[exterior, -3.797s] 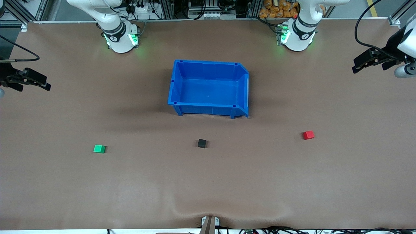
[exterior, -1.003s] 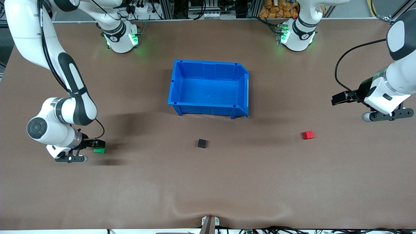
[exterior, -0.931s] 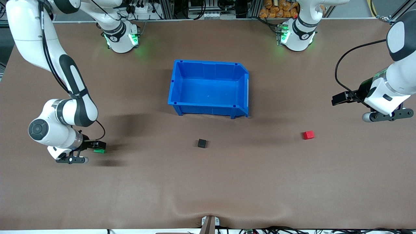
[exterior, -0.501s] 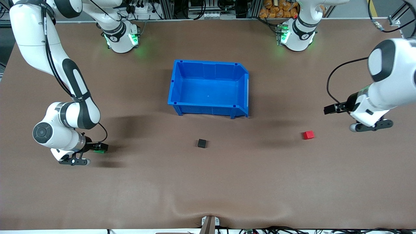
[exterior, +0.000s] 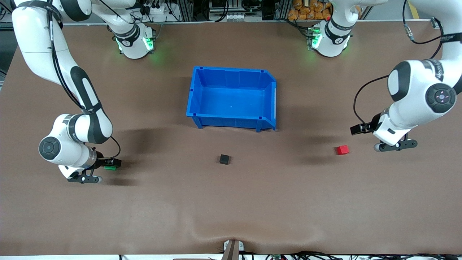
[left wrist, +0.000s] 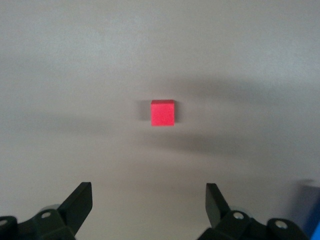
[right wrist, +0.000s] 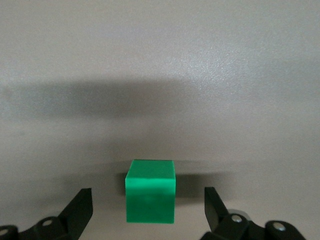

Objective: Attach green and red cubes to black cube
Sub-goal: 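Close the right gripper on the green cube while the left gripper lowers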

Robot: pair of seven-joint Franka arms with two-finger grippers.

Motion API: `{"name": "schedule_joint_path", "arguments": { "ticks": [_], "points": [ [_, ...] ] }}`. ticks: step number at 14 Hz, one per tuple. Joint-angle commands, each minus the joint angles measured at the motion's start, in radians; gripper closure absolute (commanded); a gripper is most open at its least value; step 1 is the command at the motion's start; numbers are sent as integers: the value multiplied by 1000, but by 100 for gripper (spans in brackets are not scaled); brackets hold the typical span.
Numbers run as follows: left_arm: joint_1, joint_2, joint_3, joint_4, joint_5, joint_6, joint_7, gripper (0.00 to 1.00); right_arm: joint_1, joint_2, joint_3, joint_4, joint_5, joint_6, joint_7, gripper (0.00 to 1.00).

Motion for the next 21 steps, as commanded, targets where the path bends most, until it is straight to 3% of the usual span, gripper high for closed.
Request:
{"name": "schedule_joint_path", "arguments": {
  "ticks": [1, 5, 7, 10, 12, 21],
  "points": [
    [4, 26, -1, -13, 21, 53, -2, 0, -2, 4, 4, 5, -3, -5, 7, 25],
    [7, 26, -3, -21, 21, 63, 10, 0, -2, 4, 4, 3, -3, -6, 7, 30],
    [7, 34, -1, -12, 21, 63, 5, 0, -6, 4, 4, 2, -3, -9, -27, 47],
    [-3, 49, -4, -4, 6, 63, 58, 0, -11, 5, 4, 2, -3, -11, -102, 85],
    [-16, 50, -9, -4, 6, 66, 50, 0, -11, 5, 4, 2, -3, -12, -137, 98],
    [-13, 53, -21, -31, 6, 96, 48, 0, 11, -1, 7, 69, -4, -11, -573, 99]
  ]
}}
